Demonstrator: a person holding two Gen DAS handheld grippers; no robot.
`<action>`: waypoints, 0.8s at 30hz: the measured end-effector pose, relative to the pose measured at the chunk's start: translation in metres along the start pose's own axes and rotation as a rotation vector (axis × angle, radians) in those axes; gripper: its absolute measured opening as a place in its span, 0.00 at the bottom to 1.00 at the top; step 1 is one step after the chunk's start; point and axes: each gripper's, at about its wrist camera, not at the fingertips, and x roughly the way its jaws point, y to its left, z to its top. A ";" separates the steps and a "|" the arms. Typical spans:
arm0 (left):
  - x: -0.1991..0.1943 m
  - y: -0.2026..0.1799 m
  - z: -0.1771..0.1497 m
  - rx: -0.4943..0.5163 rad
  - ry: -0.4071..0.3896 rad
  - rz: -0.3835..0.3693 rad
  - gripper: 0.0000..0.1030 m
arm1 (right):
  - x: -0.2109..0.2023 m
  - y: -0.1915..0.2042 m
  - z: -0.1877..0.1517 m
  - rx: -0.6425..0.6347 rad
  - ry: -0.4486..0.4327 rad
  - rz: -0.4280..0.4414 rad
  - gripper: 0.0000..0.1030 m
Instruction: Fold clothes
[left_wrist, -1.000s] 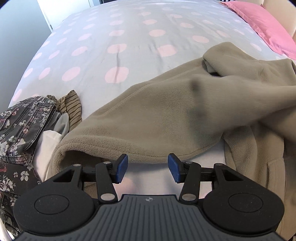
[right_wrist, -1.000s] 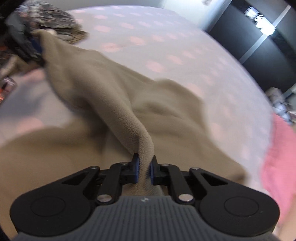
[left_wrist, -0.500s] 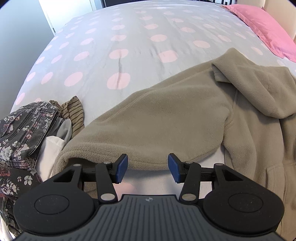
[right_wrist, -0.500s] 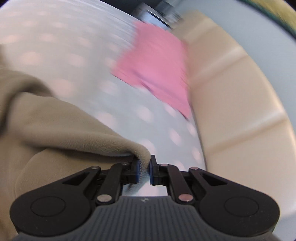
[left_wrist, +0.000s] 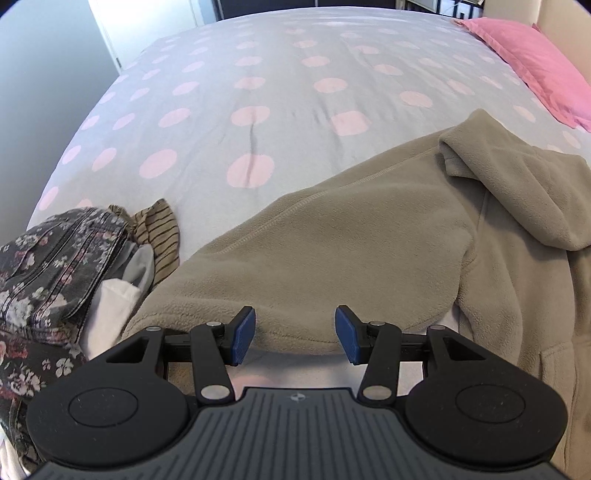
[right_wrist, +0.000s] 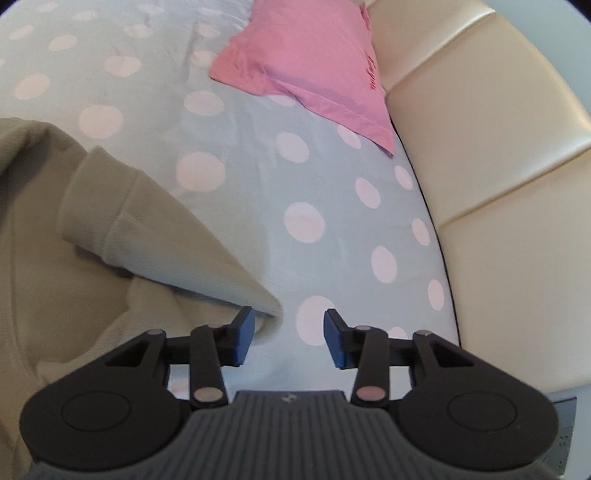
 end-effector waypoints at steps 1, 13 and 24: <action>0.001 -0.002 0.000 0.010 -0.001 -0.002 0.44 | -0.005 0.002 0.000 -0.006 -0.016 0.017 0.43; 0.002 -0.015 0.002 0.064 -0.010 -0.019 0.44 | -0.084 0.139 0.017 -0.293 -0.294 0.266 0.48; 0.019 -0.007 0.004 0.059 0.022 0.013 0.44 | -0.101 0.258 0.030 -0.505 -0.401 0.490 0.53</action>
